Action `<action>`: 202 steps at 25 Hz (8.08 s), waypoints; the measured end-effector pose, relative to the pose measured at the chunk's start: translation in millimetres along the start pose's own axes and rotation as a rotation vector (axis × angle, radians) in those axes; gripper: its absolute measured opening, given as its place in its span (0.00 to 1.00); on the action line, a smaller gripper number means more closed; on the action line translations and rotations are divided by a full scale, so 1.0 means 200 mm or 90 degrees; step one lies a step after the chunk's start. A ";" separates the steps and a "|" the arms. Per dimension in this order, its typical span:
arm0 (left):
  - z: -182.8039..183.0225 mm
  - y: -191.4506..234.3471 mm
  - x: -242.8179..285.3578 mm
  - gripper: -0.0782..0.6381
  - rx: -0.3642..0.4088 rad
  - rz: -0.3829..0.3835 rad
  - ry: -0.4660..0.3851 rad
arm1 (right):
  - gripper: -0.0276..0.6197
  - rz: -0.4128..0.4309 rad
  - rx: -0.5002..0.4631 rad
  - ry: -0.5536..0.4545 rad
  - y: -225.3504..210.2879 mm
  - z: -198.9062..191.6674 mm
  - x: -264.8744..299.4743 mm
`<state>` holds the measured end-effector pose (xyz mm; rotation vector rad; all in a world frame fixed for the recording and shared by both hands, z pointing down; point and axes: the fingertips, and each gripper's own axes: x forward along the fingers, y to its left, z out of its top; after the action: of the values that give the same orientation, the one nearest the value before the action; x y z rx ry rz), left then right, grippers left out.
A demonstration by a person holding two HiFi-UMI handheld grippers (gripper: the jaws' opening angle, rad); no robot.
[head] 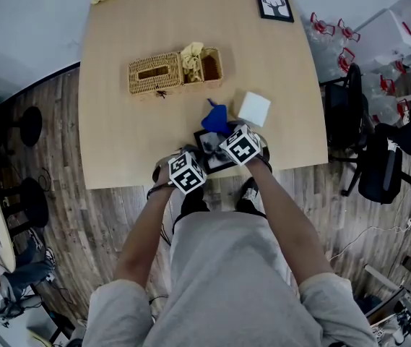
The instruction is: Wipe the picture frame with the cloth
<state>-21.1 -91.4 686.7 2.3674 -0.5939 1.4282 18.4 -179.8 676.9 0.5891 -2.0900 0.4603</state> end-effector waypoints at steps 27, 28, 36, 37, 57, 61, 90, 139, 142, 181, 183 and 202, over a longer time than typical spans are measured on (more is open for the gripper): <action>0.03 -0.01 -0.03 0.18 -0.012 0.006 -0.031 | 0.20 -0.005 -0.006 0.001 0.00 0.00 0.00; 0.03 -0.02 -0.01 0.18 -0.003 0.005 -0.025 | 0.20 -0.006 -0.006 0.000 0.00 0.00 0.00; 0.01 -0.03 0.02 0.18 0.036 0.006 0.013 | 0.20 -0.008 -0.002 -0.006 0.00 0.00 0.00; 0.01 -0.03 0.02 0.18 0.037 0.008 0.015 | 0.20 -0.008 -0.002 -0.006 0.00 0.00 0.00; 0.01 -0.03 0.02 0.18 0.012 0.018 0.020 | 0.20 0.001 0.015 -0.025 0.07 -0.10 -0.06; 0.02 -0.03 0.02 0.18 0.001 0.017 0.018 | 0.20 0.002 0.017 -0.027 0.08 -0.12 -0.07; 0.02 -0.02 0.01 0.18 -0.010 0.010 0.022 | 0.20 0.007 0.044 -0.061 0.18 -0.29 -0.22; 0.02 -0.02 0.01 0.18 -0.024 0.033 0.008 | 0.20 0.010 -0.029 -0.054 0.39 -0.34 -0.16; 0.02 -0.03 0.02 0.18 -0.023 0.034 0.009 | 0.20 0.010 -0.021 -0.050 0.38 -0.33 -0.15; 0.03 -0.02 0.02 0.18 -0.049 0.013 -0.017 | 0.20 0.006 -0.043 -0.005 0.21 -0.03 0.02; 0.03 -0.02 0.02 0.18 -0.050 0.014 -0.018 | 0.20 0.004 -0.048 -0.002 0.20 0.00 0.03; 0.03 -0.01 0.02 0.18 -0.055 0.011 -0.035 | 0.20 -0.012 -0.079 0.000 0.15 0.16 0.11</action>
<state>-14.1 -92.7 686.9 2.3453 -0.6777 1.3207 -31.2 -177.4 675.0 0.5355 -2.0936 0.3170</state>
